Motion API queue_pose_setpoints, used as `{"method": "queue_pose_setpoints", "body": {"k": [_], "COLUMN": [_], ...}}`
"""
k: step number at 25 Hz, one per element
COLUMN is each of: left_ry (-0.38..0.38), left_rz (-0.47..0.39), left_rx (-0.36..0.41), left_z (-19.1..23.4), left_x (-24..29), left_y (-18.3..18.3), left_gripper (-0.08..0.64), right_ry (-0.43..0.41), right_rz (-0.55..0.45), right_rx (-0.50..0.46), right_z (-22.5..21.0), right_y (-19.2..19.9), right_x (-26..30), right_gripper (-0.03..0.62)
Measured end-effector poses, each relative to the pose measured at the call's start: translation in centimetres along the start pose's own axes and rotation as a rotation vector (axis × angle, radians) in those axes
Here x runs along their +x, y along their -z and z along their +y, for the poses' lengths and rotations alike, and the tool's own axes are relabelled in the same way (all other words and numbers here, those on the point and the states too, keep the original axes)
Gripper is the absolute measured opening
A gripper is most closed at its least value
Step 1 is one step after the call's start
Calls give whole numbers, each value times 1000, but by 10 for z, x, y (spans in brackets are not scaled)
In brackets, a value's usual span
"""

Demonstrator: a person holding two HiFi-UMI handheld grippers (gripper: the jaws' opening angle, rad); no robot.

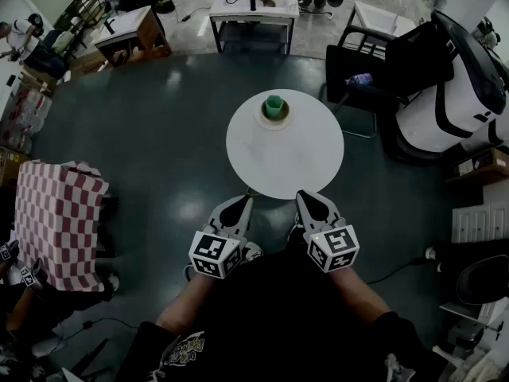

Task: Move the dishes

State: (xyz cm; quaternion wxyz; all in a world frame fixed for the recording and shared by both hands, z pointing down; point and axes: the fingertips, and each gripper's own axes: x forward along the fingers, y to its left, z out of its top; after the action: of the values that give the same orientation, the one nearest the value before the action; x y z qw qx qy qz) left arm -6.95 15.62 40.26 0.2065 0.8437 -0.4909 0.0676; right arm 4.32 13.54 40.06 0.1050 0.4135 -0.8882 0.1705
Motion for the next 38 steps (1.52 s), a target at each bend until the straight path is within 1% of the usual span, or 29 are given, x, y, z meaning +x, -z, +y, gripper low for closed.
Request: {"method": "queue_pose_setpoints", "body": {"k": [3,9,14,23,30,38], "left_ry": [0,5,-8,22,-1,-55], "left_rz": [-2,2,0,19,6,7], "left_rx": [0,-6,-13,2,-8,-29], "left_z": [2,4,7,2,2,6], "left_x": [-1,-5,-8,-5,19,49], "left_y": [-2,1,-1,8,1,-3], "left_gripper": [5,5,5,5,5,5], "right_ry": [-3,-34,-38,-38,-60,-108], "right_rz": [-3,-42,-35,-4,26,43], "right_rx": [-2,17,17,4,-17,-59], "right_z": [0,7,9,2,-21,-49], "right_y": [-3,-8,-7,-7,-9,-19], "right_x": [2,4,7,11,24,49], "right_gripper": [18,18,18,18,18,18]}}
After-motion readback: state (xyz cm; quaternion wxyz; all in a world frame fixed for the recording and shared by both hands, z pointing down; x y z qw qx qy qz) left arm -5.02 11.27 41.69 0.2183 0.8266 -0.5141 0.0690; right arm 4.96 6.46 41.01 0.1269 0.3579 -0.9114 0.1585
